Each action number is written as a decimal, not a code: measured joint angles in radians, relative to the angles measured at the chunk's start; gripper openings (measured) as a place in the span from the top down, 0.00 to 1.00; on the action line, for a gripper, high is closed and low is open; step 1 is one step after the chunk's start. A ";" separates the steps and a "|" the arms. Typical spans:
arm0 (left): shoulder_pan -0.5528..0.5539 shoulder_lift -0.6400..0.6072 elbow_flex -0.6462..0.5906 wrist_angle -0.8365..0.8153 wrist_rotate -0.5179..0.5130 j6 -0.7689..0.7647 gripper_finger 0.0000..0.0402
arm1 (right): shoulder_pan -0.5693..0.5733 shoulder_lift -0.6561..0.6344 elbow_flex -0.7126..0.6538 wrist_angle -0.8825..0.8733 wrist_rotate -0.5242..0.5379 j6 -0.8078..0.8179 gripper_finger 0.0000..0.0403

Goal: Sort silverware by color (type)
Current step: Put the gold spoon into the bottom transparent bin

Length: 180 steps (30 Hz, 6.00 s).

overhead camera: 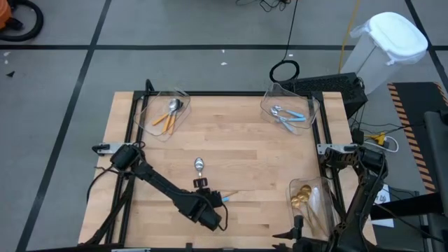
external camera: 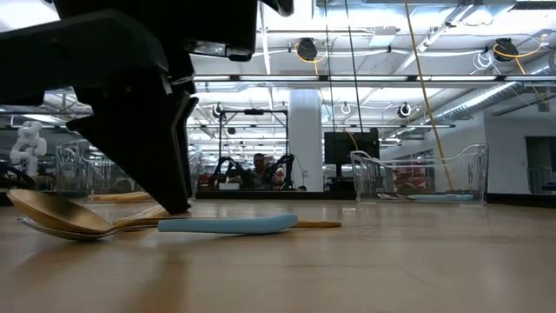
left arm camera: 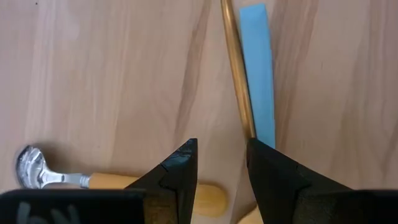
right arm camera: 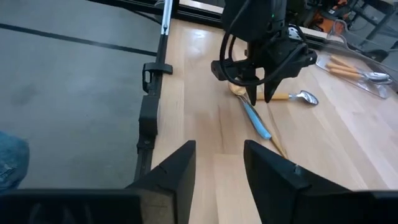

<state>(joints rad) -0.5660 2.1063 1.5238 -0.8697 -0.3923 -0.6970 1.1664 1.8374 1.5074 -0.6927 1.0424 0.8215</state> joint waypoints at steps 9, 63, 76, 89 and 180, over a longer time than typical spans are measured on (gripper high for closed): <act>0.022 -0.008 -0.047 0.081 0.022 0.020 0.66 | 0.000 0.000 0.000 -0.002 0.000 0.001 0.67; 0.153 0.018 -0.081 0.360 0.058 0.441 0.98 | -0.227 -0.071 0.000 -0.370 -0.414 0.050 0.67; 0.147 -0.011 -0.080 0.284 -0.009 0.453 1.00 | -0.256 -0.071 0.000 -0.423 -0.136 0.048 0.67; 0.123 -0.015 -0.076 0.117 0.006 0.312 0.99 | -0.307 -0.069 0.000 -0.418 -0.201 0.023 0.67; 0.042 -0.168 -0.126 0.361 -0.108 0.415 0.99 | -0.282 0.021 0.000 -0.229 -0.171 0.009 0.64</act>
<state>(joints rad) -0.5236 1.9381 1.3983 -0.5092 -0.5001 -0.2824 0.8845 1.8580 1.5070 -0.9219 0.8715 0.8306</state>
